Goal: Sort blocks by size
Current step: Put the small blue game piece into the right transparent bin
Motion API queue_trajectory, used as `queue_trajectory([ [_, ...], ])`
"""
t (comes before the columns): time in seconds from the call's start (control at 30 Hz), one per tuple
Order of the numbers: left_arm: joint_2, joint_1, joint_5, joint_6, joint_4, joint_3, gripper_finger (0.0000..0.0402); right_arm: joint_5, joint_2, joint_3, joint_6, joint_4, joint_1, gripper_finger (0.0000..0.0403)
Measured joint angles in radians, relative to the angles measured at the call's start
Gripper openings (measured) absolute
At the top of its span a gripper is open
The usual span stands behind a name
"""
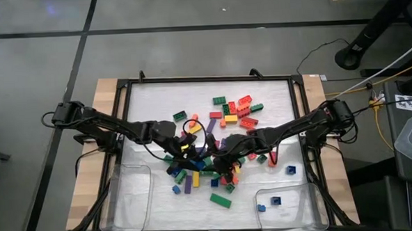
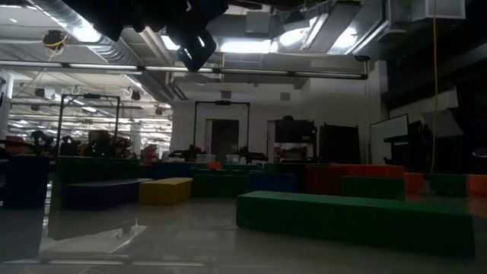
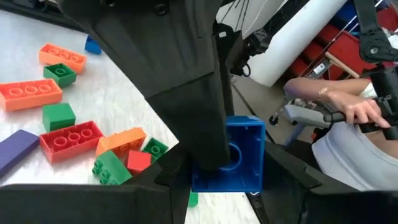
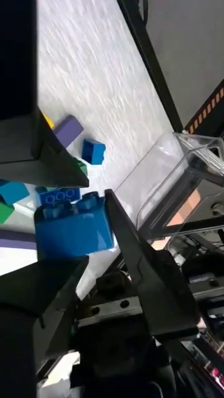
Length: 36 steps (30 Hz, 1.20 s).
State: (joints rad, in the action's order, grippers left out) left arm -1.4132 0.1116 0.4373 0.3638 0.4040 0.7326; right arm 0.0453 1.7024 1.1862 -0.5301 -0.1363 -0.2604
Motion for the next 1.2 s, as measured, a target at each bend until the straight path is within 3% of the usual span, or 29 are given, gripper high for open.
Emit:
queue_trajectory([
  [0.13,-0.001,0.0,-0.004,0.001,-0.005,-0.001,0.0143,-0.002,0.007,0.001,0.0,0.001,0.0,0.017],
  [0.37,-0.002,0.005,0.001,-0.012,-0.01,-0.001,0.0144,0.0,0.013,0.002,-0.006,0.002,-0.001,0.0099],
  [0.63,0.001,0.004,-0.011,0.025,-0.021,0.0,0.0188,0.001,-0.003,0.03,0.065,0.094,-0.002,0.0101],
  [0.87,0.001,0.003,-0.008,0.022,-0.036,0.0,0.0228,0.002,-0.006,0.121,0.169,0.353,-0.015,0.0112],
  [1.2,0.001,0.001,-0.019,-0.01,-0.142,0.0,0.023,0.027,-0.021,0.343,0.484,0.884,-0.132,0.0112],
])
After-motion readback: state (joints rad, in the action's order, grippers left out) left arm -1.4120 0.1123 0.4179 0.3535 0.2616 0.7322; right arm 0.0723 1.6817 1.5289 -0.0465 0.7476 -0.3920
